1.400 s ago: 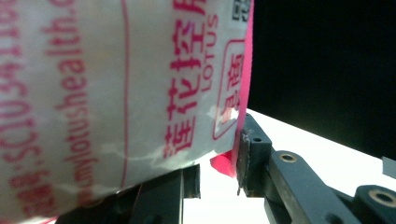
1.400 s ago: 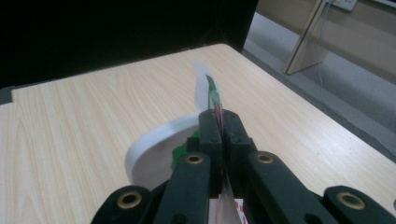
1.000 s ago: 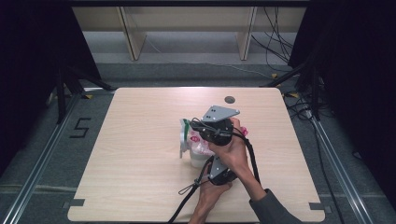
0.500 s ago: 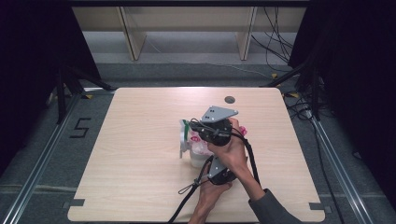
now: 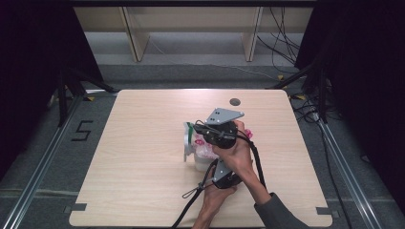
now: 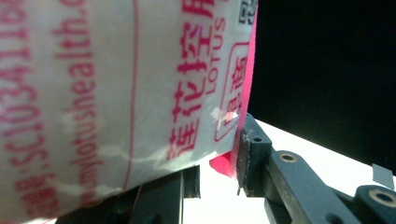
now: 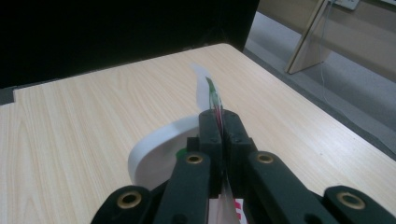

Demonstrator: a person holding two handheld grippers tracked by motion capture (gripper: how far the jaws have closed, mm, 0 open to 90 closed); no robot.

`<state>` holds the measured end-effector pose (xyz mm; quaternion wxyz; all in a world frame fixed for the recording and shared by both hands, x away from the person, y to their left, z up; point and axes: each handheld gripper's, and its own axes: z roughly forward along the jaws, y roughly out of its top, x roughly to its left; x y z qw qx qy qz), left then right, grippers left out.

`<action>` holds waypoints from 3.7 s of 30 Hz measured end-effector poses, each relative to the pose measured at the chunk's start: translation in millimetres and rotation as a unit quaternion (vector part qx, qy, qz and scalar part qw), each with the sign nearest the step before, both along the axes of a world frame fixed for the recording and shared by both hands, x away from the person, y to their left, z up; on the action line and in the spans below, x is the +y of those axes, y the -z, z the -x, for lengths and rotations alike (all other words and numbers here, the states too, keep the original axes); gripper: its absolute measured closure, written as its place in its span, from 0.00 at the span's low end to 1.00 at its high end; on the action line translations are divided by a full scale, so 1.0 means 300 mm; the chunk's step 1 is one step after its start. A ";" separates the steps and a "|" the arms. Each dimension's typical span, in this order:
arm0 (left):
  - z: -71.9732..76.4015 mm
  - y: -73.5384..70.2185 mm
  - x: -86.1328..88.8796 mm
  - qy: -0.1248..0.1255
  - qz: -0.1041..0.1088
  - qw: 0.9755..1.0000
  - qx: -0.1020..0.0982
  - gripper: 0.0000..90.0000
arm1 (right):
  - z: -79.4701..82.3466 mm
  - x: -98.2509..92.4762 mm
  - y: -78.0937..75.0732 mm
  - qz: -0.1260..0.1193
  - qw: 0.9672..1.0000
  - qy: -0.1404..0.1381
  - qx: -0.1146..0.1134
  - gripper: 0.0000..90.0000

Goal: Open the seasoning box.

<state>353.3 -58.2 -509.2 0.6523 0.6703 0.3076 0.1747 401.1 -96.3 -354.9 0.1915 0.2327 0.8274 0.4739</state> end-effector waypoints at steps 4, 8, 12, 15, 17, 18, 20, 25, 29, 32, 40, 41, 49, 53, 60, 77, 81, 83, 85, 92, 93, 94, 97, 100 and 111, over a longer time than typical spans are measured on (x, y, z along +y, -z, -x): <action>-0.002 -0.006 0.015 0.019 -0.029 0.999 -0.010 0.81 | 0.006 -0.005 -0.014 -0.008 1.000 0.004 -0.016 0.99; -0.005 0.000 0.015 0.019 -0.030 0.999 -0.004 0.81 | -0.002 -0.001 -0.002 -0.001 1.000 0.000 -0.015 0.99; -0.003 -0.006 0.015 0.016 -0.030 0.999 -0.010 0.81 | 0.003 -0.005 -0.014 -0.003 1.000 0.001 -0.024 0.99; -0.004 -0.002 0.014 0.017 -0.031 0.999 -0.007 0.81 | -0.001 -0.005 -0.007 0.000 1.000 -0.001 -0.011 0.99; -0.004 -0.003 0.015 0.017 -0.030 0.999 -0.008 0.81 | 0.006 -0.003 -0.012 -0.002 1.000 -0.003 -0.008 0.99; -0.004 -0.003 0.015 0.016 -0.029 0.999 -0.007 0.81 | 0.009 -0.003 -0.016 -0.002 1.000 -0.001 -0.011 0.99; -0.003 -0.003 0.016 0.014 -0.032 0.999 -0.006 0.81 | 0.007 -0.002 -0.014 -0.005 1.000 0.000 -0.014 0.99; -0.004 -0.002 0.017 0.015 -0.029 0.999 -0.007 0.81 | 0.006 0.001 -0.008 0.000 1.000 -0.002 -0.011 0.99; -0.004 0.001 0.016 0.013 -0.035 0.999 -0.005 0.81 | 0.003 0.000 -0.007 0.000 1.000 -0.001 -0.015 0.99; -0.005 0.002 0.016 0.015 -0.029 0.999 -0.006 0.81 | 0.002 -0.001 -0.005 0.000 1.000 0.001 -0.017 0.99; -0.007 0.004 0.017 0.016 -0.028 0.999 -0.004 0.81 | 0.003 -0.006 -0.011 -0.001 1.000 -0.003 -0.016 0.99; -0.007 0.001 0.017 0.015 -0.029 0.999 -0.005 0.81 | 0.004 -0.005 -0.012 -0.005 1.000 0.001 -0.021 0.99; 0.000 -0.009 0.017 0.017 -0.027 0.999 -0.011 0.81 | 0.009 -0.005 -0.020 -0.004 1.000 -0.001 -0.020 0.99; -0.006 0.005 0.014 0.018 -0.030 0.999 -0.001 0.81 | 0.002 -0.005 -0.012 -0.001 1.000 0.001 -0.019 0.99; -0.003 -0.002 0.014 0.023 -0.032 0.999 -0.006 0.81 | -0.001 -0.018 -0.020 -0.010 1.000 0.002 -0.019 1.00; -0.006 0.002 0.015 0.025 -0.033 0.999 -0.005 0.81 | -0.008 -0.015 -0.008 -0.005 1.000 0.002 -0.015 0.99; -0.007 0.007 0.013 0.020 -0.037 0.999 -0.005 0.81 | -0.003 -0.020 -0.013 -0.010 1.000 0.005 -0.004 1.00; -0.007 0.008 0.013 0.020 -0.037 0.999 -0.005 0.81 | -0.005 -0.023 -0.014 -0.011 1.000 0.007 -0.012 1.00; -0.006 0.008 0.016 0.025 -0.044 0.999 0.000 0.80 | -0.005 -0.027 -0.016 -0.007 1.000 0.001 -0.006 1.00; -0.007 0.013 0.020 0.025 -0.049 0.998 0.007 0.79 | -0.005 -0.050 -0.026 -0.013 1.000 0.002 -0.011 1.00; -0.007 0.013 0.020 0.025 -0.049 0.998 0.007 0.79 | -0.004 -0.050 -0.024 -0.022 1.000 0.005 -0.010 1.00; -0.007 0.014 0.021 0.024 -0.049 0.998 0.008 0.79 | -0.005 -0.057 -0.028 -0.020 1.000 -0.002 -0.010 1.00; -0.009 0.019 0.017 0.016 -0.046 0.999 0.007 0.78 | 0.000 -0.061 -0.031 -0.021 1.000 -0.001 -0.007 1.00; -0.008 0.020 0.018 0.013 -0.052 0.999 0.007 0.78 | 0.003 -0.071 -0.038 -0.022 1.000 -0.002 -0.007 1.00; -0.001 0.024 0.014 0.021 -0.031 0.999 0.024 0.74 | 0.031 -0.117 -0.064 -0.025 1.000 -0.005 -0.018 1.00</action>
